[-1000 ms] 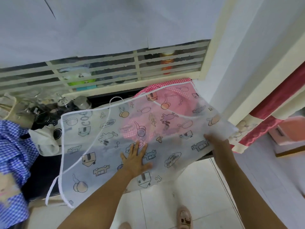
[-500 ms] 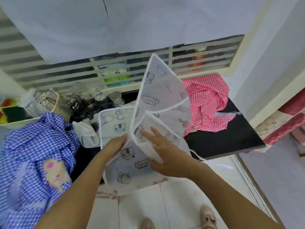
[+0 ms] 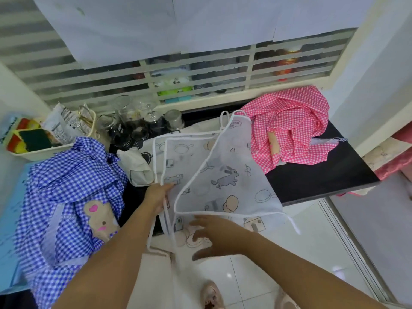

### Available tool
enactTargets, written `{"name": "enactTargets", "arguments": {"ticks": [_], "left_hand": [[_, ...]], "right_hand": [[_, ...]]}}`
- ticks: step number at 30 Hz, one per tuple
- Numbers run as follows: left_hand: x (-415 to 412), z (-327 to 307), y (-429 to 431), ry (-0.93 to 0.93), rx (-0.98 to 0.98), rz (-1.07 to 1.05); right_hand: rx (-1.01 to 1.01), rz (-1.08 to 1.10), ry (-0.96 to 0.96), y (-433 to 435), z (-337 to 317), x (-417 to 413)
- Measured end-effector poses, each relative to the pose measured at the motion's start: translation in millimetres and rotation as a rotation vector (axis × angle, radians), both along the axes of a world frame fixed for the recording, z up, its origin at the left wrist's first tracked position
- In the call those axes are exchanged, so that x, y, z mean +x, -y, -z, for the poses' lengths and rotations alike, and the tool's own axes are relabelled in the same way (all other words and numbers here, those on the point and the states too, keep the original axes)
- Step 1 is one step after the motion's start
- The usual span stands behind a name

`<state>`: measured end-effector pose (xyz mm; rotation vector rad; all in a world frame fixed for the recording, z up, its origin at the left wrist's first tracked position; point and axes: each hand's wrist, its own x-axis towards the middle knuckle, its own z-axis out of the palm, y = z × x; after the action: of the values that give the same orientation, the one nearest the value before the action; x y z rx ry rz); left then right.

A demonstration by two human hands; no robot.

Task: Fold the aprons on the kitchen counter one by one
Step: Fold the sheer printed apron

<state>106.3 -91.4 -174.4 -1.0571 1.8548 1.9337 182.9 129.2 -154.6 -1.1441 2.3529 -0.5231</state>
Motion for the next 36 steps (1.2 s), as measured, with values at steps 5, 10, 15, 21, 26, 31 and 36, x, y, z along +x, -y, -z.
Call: {"name": "enactTargets", "arguments": {"ticks": [5,10,15,21,26,31,36], "left_hand": [[6.1,7.0,-9.2,-0.086,-0.041,-0.149],[2.9,20.9,0.1,-0.077,-0.133,-0.178],[-6.6,33.0,10.0,-0.029,-0.207,-0.151],[-8.8,9.7,8.1,-0.002,-0.014,-0.168],[-34.6,-31.8,9.4,-0.064,0.058,-0.169],[-53.0,-73.9,-11.6,0.282,-0.606,0.453],[-109.1,-104.4,-41.4,0.149,-0.963,0.819]], "right_hand": [[-0.566,0.909,-0.062,-65.3,-0.2,-17.9],[-0.226,1.415,0.189,-142.1,24.6,-38.5],[-0.113,1.365,0.284,-143.8,28.9,-41.3],[-0.325,1.263,0.480,-121.2,24.3,-39.5],[-0.351,1.297,0.446,-139.9,21.5,-44.6],[-0.277,1.307,0.423,-156.0,20.5,-49.2],[-0.268,1.365,0.384,-168.0,25.3,-46.8]]}}
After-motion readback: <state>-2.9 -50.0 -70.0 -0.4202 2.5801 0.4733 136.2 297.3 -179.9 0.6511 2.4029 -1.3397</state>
